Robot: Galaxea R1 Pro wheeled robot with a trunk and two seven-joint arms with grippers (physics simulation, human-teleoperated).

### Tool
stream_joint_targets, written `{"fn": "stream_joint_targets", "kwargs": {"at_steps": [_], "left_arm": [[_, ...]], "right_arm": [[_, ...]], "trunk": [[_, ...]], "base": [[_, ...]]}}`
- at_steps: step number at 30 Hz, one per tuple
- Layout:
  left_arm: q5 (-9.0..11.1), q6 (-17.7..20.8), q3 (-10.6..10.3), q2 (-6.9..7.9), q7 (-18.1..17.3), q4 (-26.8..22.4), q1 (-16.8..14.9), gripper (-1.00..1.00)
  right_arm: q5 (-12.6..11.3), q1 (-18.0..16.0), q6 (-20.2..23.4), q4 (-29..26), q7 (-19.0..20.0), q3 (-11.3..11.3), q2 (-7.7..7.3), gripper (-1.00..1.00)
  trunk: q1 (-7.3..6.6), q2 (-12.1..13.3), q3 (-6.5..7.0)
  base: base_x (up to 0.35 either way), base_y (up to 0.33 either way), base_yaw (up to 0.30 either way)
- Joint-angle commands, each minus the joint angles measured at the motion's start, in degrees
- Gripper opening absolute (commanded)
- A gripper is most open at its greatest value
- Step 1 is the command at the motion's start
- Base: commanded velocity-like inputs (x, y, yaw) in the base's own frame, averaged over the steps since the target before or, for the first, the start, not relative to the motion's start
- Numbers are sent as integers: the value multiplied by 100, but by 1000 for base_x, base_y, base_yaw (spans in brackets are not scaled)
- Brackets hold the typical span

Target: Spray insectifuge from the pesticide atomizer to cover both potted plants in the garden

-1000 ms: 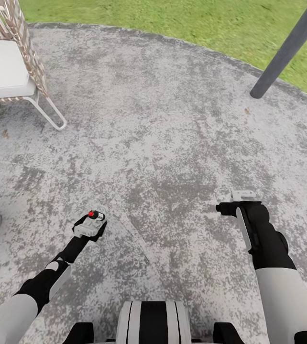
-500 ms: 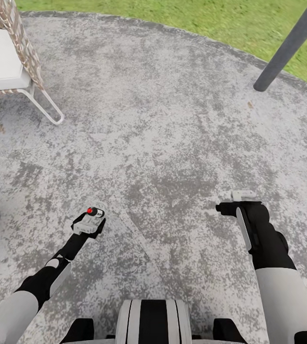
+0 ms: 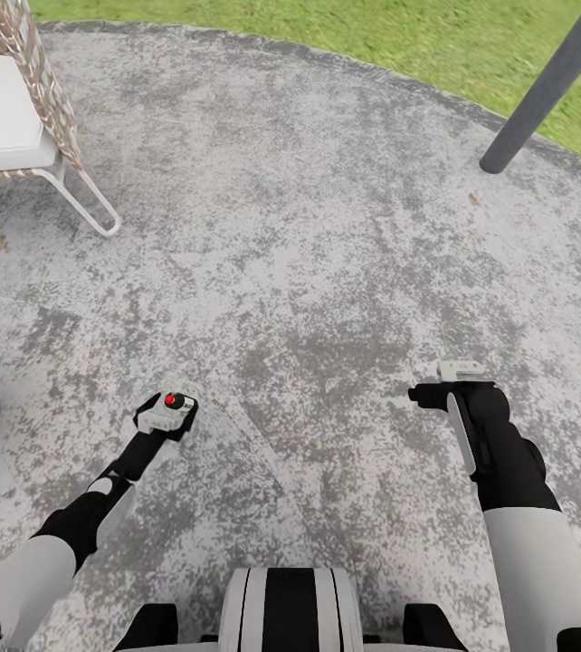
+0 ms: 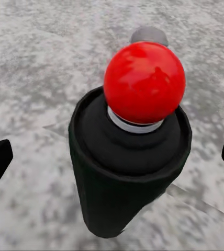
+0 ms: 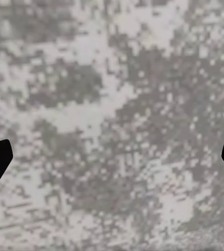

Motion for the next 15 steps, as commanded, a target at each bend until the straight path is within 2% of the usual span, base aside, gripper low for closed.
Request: {"fn": "stream_joint_targets", "kwargs": {"at_steps": [1, 6, 8, 12, 15], "left_arm": [[-3, 2, 0, -3, 0, 76, -44, 100], [-5, 6, 0, -14, 0, 172, -141, 100], [-21, 7, -7, -50, 0, 395, -263, 100], [-249, 6, -10, -79, 6, 491, -356, 100], [-327, 5, -9, -86, 8, 501, -389, 100]], "right_arm": [[0, 0, -1, 0, 0, 0, 0, 100], [0, 0, 0, 0, 0, 0, 0, 100], [-1, 0, -1, 0, 0, 0, 0, 100], [0, 0, -1, 0, 0, 0, 0, 100], [0, 0, -1, 0, 0, 0, 0, 100]], "trunk": [[0, 0, 0], [0, 0, 0], [0, 0, 0], [0, 0, 0], [0, 0, 0]], "base": [[0, 0, 0], [0, 0, 0], [0, 0, 0], [0, 0, 0], [0, 0, 0]]}}
